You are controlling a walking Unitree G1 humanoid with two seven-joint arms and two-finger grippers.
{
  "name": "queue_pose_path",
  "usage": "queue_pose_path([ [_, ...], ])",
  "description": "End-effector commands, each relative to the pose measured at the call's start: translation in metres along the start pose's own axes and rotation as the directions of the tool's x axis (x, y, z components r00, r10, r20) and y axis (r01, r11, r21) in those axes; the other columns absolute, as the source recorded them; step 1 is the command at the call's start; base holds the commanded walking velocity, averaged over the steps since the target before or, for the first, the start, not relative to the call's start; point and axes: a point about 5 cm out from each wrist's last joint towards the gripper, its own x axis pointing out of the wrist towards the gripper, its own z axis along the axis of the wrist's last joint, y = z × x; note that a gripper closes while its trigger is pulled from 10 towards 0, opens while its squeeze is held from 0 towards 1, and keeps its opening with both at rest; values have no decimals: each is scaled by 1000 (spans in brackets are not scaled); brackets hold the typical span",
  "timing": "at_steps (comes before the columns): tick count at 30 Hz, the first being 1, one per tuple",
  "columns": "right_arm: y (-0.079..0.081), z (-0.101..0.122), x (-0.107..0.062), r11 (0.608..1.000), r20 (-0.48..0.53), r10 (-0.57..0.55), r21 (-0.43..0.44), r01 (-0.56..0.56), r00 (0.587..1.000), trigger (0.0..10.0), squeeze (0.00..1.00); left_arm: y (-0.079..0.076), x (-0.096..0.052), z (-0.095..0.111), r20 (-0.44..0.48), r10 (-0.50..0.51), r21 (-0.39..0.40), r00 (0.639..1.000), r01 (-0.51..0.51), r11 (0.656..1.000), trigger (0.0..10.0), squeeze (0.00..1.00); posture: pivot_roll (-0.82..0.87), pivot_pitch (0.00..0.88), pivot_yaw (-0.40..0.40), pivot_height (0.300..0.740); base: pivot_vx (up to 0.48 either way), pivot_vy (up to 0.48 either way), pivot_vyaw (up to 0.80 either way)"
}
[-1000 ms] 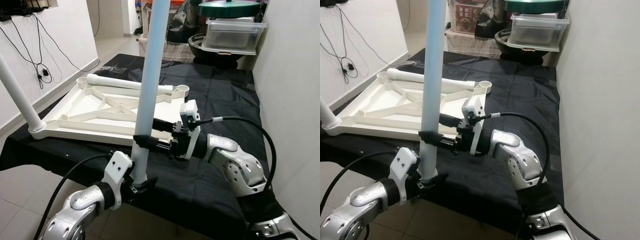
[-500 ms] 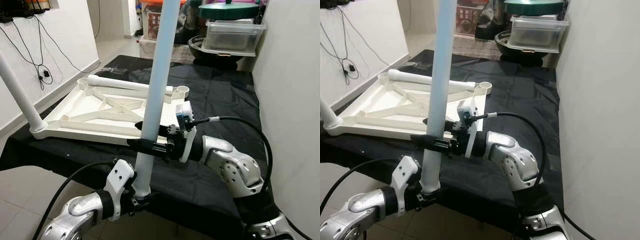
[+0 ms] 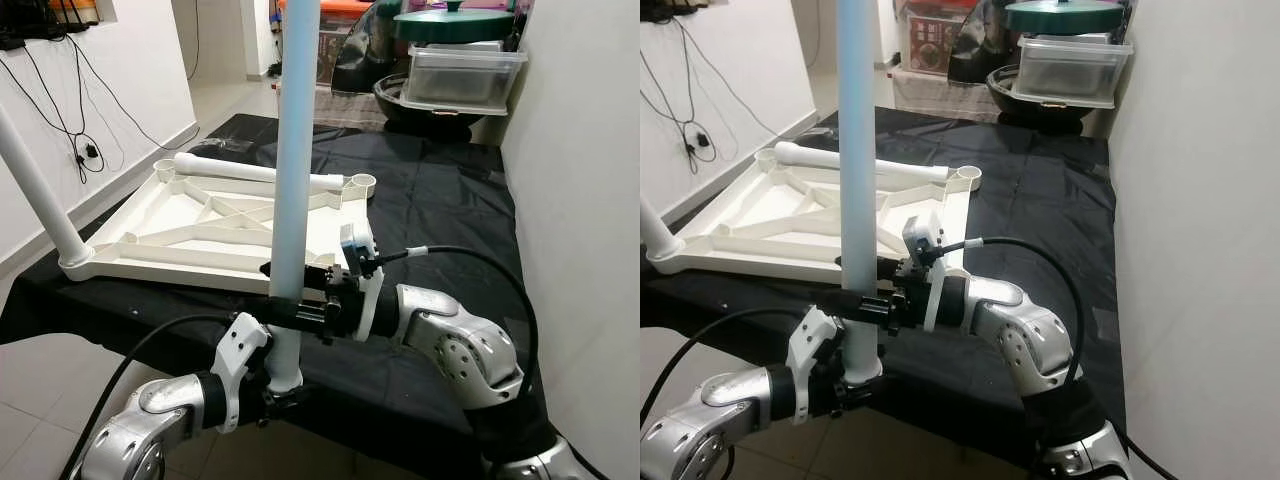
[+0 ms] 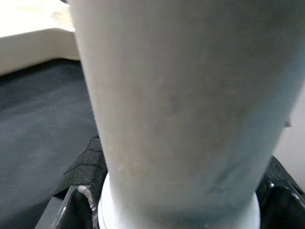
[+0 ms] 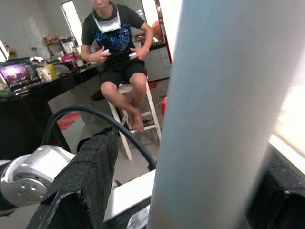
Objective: Building children table
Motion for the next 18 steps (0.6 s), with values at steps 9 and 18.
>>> queue_pose_path([
  [9,1,-2,5,999,-25,-25,-38,24,999,10000,0,-14,-1,-9,-42,-89,-18,995,88,996,10000,0,56,47,-26,740,0,0,0],
  [18,1,-2,5,1000,-16,-22,-9,22,1000,3529,0,-6,-12,-15,-110,-73,43,991,78,996,10000,0,54,51,-24,740,0,0,0],
])
